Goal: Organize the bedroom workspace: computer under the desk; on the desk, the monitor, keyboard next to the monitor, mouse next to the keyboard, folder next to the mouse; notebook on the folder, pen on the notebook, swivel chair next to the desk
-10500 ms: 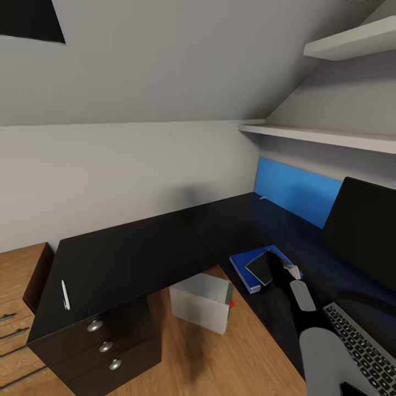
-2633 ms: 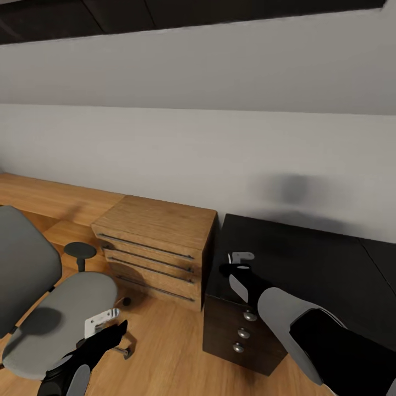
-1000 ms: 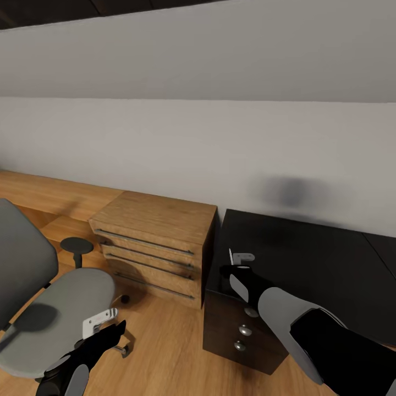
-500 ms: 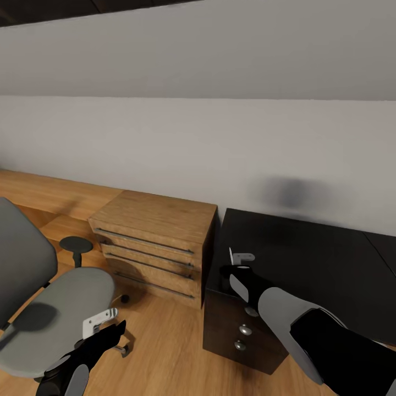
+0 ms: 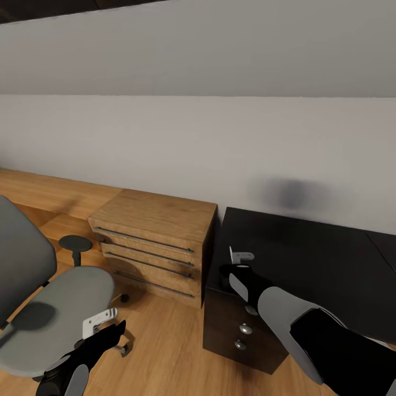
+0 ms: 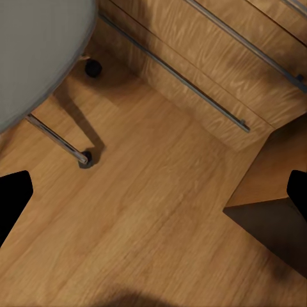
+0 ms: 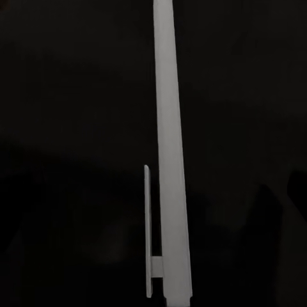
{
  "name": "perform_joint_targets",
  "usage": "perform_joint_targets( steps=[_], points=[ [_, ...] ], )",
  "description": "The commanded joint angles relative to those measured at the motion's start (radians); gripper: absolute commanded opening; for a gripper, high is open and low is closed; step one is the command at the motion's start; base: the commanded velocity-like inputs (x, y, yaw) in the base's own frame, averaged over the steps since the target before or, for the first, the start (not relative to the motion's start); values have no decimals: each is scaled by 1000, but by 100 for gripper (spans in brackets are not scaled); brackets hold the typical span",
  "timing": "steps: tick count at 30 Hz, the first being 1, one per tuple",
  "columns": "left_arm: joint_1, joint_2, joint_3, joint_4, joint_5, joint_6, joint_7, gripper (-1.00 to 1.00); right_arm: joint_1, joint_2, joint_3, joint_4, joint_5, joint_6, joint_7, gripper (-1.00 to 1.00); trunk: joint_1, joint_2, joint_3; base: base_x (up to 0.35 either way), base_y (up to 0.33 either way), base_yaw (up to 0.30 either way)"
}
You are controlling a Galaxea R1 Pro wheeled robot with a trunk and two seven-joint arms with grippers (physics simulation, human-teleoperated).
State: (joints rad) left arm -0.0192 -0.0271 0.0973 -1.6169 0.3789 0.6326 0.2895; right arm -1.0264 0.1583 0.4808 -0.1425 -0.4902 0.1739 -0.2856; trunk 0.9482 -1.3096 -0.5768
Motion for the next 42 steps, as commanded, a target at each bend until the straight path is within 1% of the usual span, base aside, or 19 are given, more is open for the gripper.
perform_joint_targets(
  steps=[1, 11, 12, 37, 42],
  points=[
    [-1, -1, 1, -1, 11, 4, 7, 100, 0, -1, 8, 9, -8, 11, -6, 100, 0, 0, -1, 0, 0, 0],
    [-1, -1, 1, -1, 11, 4, 7, 100, 0, -1, 7, 9, -8, 12, -6, 100, 0, 0, -1, 0, 0, 0],
    [-1, -1, 1, -1, 11, 4, 7, 100, 0, -1, 7, 9, -8, 12, -6, -100, 0, 0, -1, 0, 0, 0],
    [-1, -1, 1, -1, 11, 6, 6, 100, 0, -2, 5, 6, -12, 15, -5, -100, 0, 0, -1, 0, 0, 0],
    [-1, -1, 1, -1, 11, 6, 4, 100, 0, -2, 3, 6, -15, 54, -5, -100, 0, 0, -1, 0, 0, 0]
  ],
)
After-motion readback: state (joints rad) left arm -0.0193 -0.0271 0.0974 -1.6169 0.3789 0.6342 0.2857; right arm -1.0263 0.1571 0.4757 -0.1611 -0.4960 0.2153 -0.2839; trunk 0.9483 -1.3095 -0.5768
